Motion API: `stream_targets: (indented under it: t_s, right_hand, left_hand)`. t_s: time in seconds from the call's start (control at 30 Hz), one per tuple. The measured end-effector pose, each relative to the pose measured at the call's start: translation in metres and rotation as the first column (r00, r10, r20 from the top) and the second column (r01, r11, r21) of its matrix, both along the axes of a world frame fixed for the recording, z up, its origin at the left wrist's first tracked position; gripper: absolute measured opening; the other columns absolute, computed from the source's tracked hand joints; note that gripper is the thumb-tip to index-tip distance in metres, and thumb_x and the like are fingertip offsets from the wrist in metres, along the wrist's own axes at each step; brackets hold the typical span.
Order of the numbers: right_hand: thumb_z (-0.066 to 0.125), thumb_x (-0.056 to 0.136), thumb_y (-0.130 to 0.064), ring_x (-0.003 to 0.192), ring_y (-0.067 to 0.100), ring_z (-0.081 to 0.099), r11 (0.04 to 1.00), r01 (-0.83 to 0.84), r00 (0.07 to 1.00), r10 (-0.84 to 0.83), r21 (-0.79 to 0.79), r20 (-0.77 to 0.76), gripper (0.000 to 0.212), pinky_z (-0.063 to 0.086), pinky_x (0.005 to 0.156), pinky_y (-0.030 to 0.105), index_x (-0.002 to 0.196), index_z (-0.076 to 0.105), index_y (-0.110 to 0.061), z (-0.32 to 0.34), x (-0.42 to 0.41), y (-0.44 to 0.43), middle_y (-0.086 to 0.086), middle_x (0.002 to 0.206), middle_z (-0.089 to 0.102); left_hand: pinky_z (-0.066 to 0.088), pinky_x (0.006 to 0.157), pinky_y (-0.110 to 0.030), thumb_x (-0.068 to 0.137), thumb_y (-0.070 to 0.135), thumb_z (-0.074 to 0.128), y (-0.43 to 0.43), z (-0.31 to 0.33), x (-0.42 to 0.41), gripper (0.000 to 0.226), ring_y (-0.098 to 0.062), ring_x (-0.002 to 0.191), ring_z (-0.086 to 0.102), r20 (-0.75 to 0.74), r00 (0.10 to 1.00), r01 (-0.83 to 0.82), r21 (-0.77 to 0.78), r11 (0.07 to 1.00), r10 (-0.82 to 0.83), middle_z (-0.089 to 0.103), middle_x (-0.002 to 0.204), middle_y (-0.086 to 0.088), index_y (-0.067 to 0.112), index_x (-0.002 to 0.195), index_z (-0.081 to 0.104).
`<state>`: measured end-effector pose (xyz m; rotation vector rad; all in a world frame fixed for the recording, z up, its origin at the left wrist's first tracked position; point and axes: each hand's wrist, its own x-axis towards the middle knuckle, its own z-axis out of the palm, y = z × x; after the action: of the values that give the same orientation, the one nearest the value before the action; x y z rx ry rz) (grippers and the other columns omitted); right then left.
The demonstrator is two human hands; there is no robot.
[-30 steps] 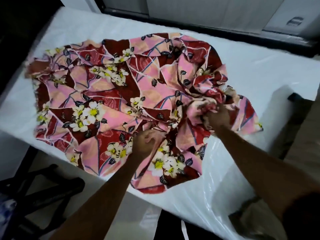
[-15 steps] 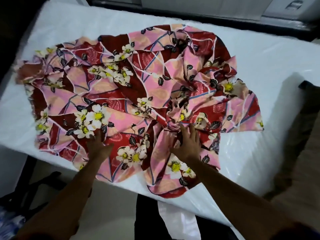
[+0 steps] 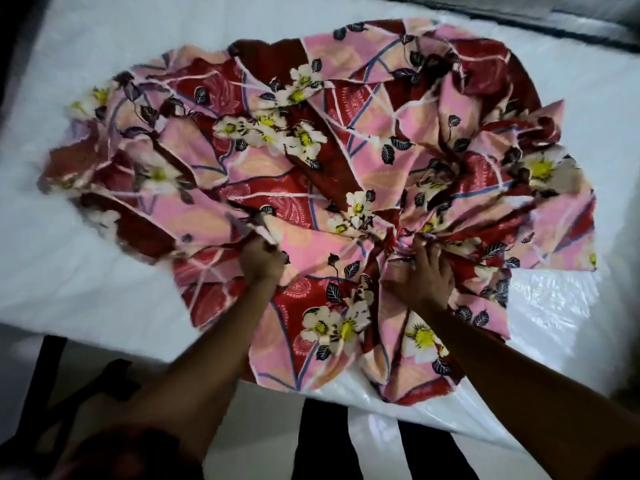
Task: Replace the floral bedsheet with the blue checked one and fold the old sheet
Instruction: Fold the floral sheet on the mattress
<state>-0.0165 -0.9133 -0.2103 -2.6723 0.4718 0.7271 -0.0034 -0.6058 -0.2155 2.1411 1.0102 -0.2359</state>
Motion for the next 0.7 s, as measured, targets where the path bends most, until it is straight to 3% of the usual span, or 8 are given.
stream_targets:
  t_s: [0.07, 0.13, 0.2, 0.27, 0.4, 0.53, 0.63, 0.7]
  right_hand:
    - [0.080, 0.069, -0.055, 0.148, 0.043, 0.018, 0.999, -0.048, 0.998, 0.048, 0.016, -0.032, 0.113, 0.019, 0.117, 0.058, 0.159, 0.012, -0.039, 0.000, 0.009, 0.009, 0.006, 0.167, 0.015]
    - [0.063, 0.071, -0.061, 0.146, 0.042, 0.026, 0.991, -0.116, 0.993, 0.116, 0.059, 0.003, 0.099, 0.024, 0.117, 0.056, 0.157, 0.023, -0.034, 0.001, 0.022, 0.014, 0.007, 0.163, 0.025]
    - [0.048, 0.065, -0.062, 0.138, 0.040, 0.041, 0.977, -0.163, 0.986, 0.155, 0.138, 0.068, 0.094, 0.033, 0.112, 0.051, 0.149, 0.044, -0.020, 0.005, 0.036, 0.015, 0.014, 0.150, 0.045]
    - [0.064, 0.070, -0.045, 0.125, 0.040, 0.053, 0.960, -0.148, 0.981, 0.112, 0.238, 0.157, 0.076, 0.042, 0.104, 0.050, 0.137, 0.055, -0.011, 0.007, 0.040, 0.012, 0.017, 0.134, 0.058]
    - [0.054, 0.087, -0.039, 0.123, 0.033, 0.050, 0.987, -0.067, 0.921, 0.004, 0.148, 0.390, 0.054, 0.046, 0.098, 0.045, 0.136, 0.052, -0.015, 0.021, -0.014, 0.013, 0.010, 0.131, 0.055]
    - [0.063, 0.085, -0.055, 0.121, 0.034, 0.047, 0.999, -0.010, 0.969, 0.001, 0.038, 0.245, 0.060, 0.047, 0.094, 0.049, 0.134, 0.046, -0.025, 0.024, -0.112, 0.020, 0.008, 0.134, 0.048]
    - [0.063, 0.077, -0.065, 0.135, 0.037, 0.040, 0.960, 0.270, 0.953, -0.277, 0.069, 0.121, 0.078, 0.043, 0.104, 0.052, 0.143, 0.038, -0.032, 0.016, -0.154, 0.017, 0.009, 0.153, 0.035]
    - [0.066, 0.077, -0.064, 0.133, 0.041, 0.041, 0.860, 0.486, 0.846, -0.508, 0.156, 0.161, 0.086, 0.042, 0.104, 0.052, 0.149, 0.035, -0.028, 0.014, -0.164, 0.011, 0.014, 0.153, 0.033]
  left_hand:
    - [0.053, 0.073, -0.033, 0.086, 0.004, 0.066, -0.067, 0.023, 0.015, 0.007, -0.027, 0.085, 0.068, -0.014, 0.988, 0.149, -0.211, 0.966, -0.155, 0.073, 0.089, -0.010, 0.007, 0.088, 0.072]
    - [0.051, 0.072, -0.033, 0.082, 0.013, 0.065, -0.123, 0.042, 0.028, 0.013, -0.029, 0.086, 0.069, 0.130, 0.907, 0.421, -0.323, 0.848, -0.401, 0.074, 0.090, -0.010, 0.009, 0.091, 0.074]
    - [0.052, 0.073, -0.035, 0.077, 0.021, 0.058, -0.153, 0.054, 0.039, 0.027, -0.030, 0.090, 0.068, 0.227, 0.749, 0.663, -0.252, 0.705, -0.622, 0.074, 0.097, -0.008, 0.014, 0.099, 0.074]
    - [0.053, 0.079, -0.039, 0.078, 0.021, 0.058, -0.161, 0.058, 0.042, 0.034, -0.033, 0.097, 0.066, 0.259, 0.650, 0.754, -0.109, 0.647, -0.714, 0.072, 0.106, -0.008, 0.020, 0.109, 0.071]
    - [0.046, 0.096, -0.040, 0.083, 0.018, 0.061, -0.125, 0.053, 0.007, 0.050, -0.032, 0.118, 0.053, 0.318, 0.678, 0.665, 0.118, 0.737, -0.662, 0.055, 0.131, -0.015, 0.013, 0.133, 0.058]
    - [0.047, 0.088, -0.042, 0.082, 0.020, 0.070, -0.058, 0.038, -0.070, 0.053, -0.032, 0.118, 0.051, 0.228, 0.736, 0.577, 0.279, 0.767, -0.637, 0.051, 0.133, -0.016, 0.011, 0.132, 0.054]
    - [0.048, 0.089, -0.054, 0.083, 0.032, 0.074, -0.017, 0.023, -0.117, 0.065, -0.041, 0.123, 0.048, -0.032, 0.888, 0.453, 0.233, 0.860, -0.459, 0.046, 0.140, -0.019, 0.011, 0.138, 0.045]
    - [0.045, 0.095, -0.055, 0.083, 0.031, 0.077, 0.000, 0.018, -0.133, 0.073, -0.043, 0.125, 0.046, -0.106, 0.959, 0.276, 0.138, 0.951, -0.263, 0.045, 0.140, -0.022, 0.008, 0.143, 0.041]
